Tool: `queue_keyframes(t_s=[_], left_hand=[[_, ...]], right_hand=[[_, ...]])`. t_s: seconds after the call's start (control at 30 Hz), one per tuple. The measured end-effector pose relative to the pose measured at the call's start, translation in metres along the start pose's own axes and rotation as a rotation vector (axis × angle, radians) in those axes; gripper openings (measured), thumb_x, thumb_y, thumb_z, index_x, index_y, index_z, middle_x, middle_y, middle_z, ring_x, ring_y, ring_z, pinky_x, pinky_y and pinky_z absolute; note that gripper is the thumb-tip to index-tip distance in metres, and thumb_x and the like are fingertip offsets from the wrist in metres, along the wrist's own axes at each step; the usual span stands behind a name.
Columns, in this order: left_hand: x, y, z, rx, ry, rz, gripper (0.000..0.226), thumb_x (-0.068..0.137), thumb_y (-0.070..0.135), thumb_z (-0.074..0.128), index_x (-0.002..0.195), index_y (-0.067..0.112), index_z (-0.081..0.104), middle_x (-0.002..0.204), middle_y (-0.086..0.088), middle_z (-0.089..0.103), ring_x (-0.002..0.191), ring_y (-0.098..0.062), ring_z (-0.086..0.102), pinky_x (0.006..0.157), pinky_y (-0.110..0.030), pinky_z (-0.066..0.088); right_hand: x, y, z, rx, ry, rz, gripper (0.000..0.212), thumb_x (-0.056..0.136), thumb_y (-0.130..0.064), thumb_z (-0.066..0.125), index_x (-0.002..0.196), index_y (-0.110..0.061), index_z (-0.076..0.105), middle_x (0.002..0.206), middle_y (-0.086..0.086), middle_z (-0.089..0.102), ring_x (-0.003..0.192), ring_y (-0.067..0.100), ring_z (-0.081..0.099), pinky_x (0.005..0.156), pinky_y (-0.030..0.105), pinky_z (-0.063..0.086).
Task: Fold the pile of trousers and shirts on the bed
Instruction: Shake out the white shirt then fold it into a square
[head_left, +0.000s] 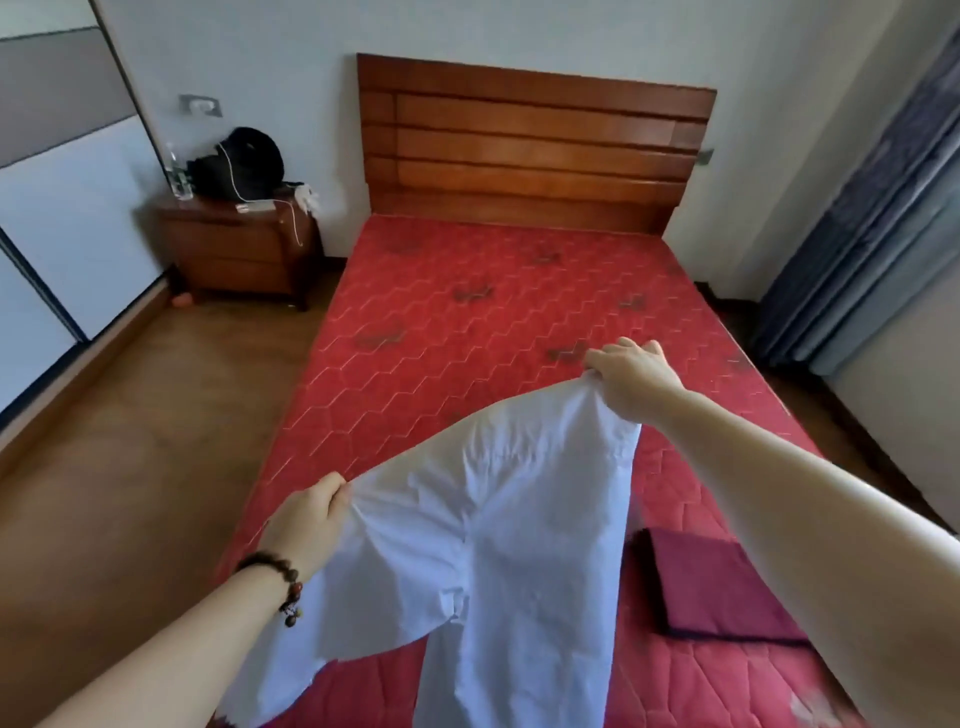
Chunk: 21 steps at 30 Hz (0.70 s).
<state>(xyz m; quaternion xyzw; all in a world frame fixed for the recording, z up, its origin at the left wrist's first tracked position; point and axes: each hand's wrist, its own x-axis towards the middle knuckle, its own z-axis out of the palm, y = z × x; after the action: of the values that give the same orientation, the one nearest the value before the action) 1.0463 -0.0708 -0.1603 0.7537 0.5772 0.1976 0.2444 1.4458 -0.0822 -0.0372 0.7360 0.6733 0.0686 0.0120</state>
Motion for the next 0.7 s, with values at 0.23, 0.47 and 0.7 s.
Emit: queue_keyframes(t_s=[0.23,0.47,0.7], left_hand=[[0.102,-0.058,0.113,0.216,-0.048,-0.099,0.028,0.102,0.027,0.035,0.081,0.012,0.044,0.055,-0.009,0.049,0.055,-0.035,0.051,0.049,-0.037,0.031],[0.185,-0.106,0.201,0.377,-0.092,-0.132,0.027,0.103,0.028,0.031,0.082,0.013,0.04,0.052,-0.004,0.043,0.054,-0.03,0.044,0.051,-0.035,0.032],[0.259,-0.131,0.261,0.496,-0.023,-0.172,0.028,0.102,0.03,0.034,0.082,0.012,0.044,0.074,-0.018,0.063,0.066,-0.036,0.056,0.057,-0.039,0.041]], right_hand=[[0.083,0.005,0.172,-0.029,-0.016,0.042,0.027,0.083,-0.003,0.046,0.103,-0.018,0.055,0.1,0.0,0.059,0.102,0.024,0.044,0.086,0.04,0.028],[0.158,0.024,0.297,-0.116,-0.056,-0.095,0.031,0.08,0.001,0.046,0.105,-0.015,0.051,0.101,0.003,0.055,0.107,0.026,0.042,0.091,0.041,0.028],[0.23,0.036,0.372,-0.133,-0.033,-0.157,0.026,0.086,-0.003,0.045,0.108,-0.011,0.056,0.108,0.007,0.057,0.112,0.027,0.042,0.097,0.042,0.024]])
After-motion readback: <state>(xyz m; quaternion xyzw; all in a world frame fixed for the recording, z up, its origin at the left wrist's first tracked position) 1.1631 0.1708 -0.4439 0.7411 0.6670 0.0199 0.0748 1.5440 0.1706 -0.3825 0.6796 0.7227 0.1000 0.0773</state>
